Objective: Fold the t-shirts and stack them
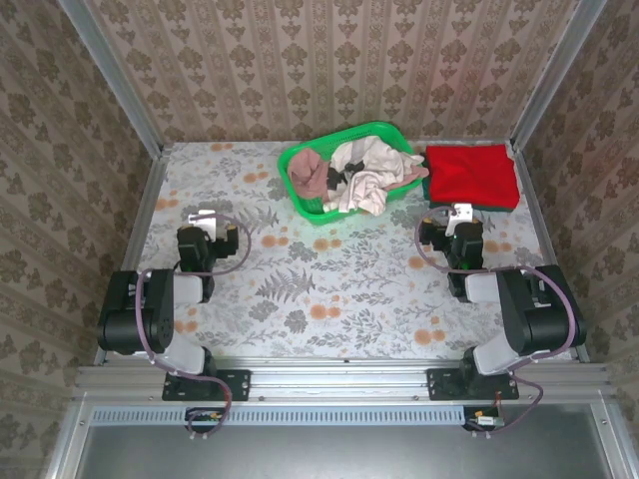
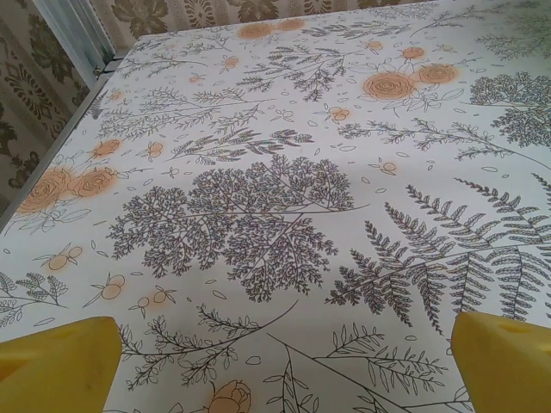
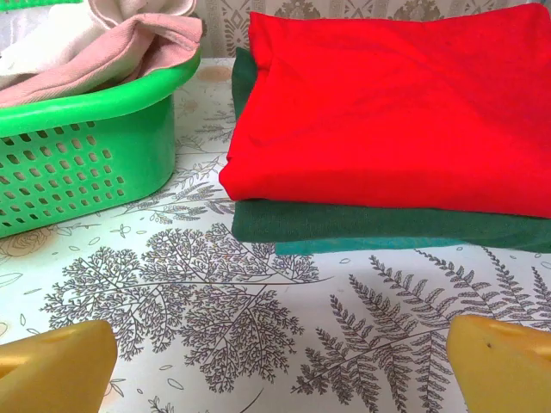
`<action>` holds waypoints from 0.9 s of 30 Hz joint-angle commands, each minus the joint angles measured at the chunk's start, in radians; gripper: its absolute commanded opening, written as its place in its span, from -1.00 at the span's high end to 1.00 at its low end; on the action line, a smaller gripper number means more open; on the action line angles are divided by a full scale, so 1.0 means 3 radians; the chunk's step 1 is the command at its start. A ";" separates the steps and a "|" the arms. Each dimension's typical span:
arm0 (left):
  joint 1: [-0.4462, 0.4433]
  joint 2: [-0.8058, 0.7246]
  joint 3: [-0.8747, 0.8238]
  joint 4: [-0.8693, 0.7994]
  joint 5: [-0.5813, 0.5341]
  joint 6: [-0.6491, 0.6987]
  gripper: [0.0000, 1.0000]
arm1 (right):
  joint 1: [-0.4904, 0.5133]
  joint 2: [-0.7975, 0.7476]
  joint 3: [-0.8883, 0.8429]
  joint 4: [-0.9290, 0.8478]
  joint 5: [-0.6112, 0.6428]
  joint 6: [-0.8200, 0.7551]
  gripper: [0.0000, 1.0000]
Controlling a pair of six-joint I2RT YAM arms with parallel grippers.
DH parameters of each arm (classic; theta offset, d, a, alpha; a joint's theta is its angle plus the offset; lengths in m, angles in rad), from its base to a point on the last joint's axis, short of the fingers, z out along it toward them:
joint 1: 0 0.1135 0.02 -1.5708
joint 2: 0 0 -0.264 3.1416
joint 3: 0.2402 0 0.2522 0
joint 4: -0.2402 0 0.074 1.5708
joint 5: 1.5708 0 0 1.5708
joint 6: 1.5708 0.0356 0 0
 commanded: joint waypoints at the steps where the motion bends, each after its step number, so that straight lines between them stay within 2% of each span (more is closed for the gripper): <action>1: 0.0022 0.0030 0.0061 0.0079 0.0000 -0.0048 -1.00 | -0.0009 0.0020 0.0047 -0.0016 -0.0075 0.0044 -1.00; 22: 0.0030 -0.0002 0.0089 0.0025 0.0021 -0.0028 -1.00 | -0.0010 0.0020 0.0046 -0.0016 -0.0077 0.0042 -1.00; 24: -0.0052 -0.0224 0.0218 -0.0334 -0.0175 0.0015 -1.00 | -0.0010 0.0014 0.0038 -0.0001 -0.0069 0.0040 -1.00; 27: -0.0393 -0.0754 0.0682 -0.1395 -0.1004 -0.0045 -0.99 | 0.0052 -0.0258 0.0108 -0.0356 0.0089 0.0023 -1.00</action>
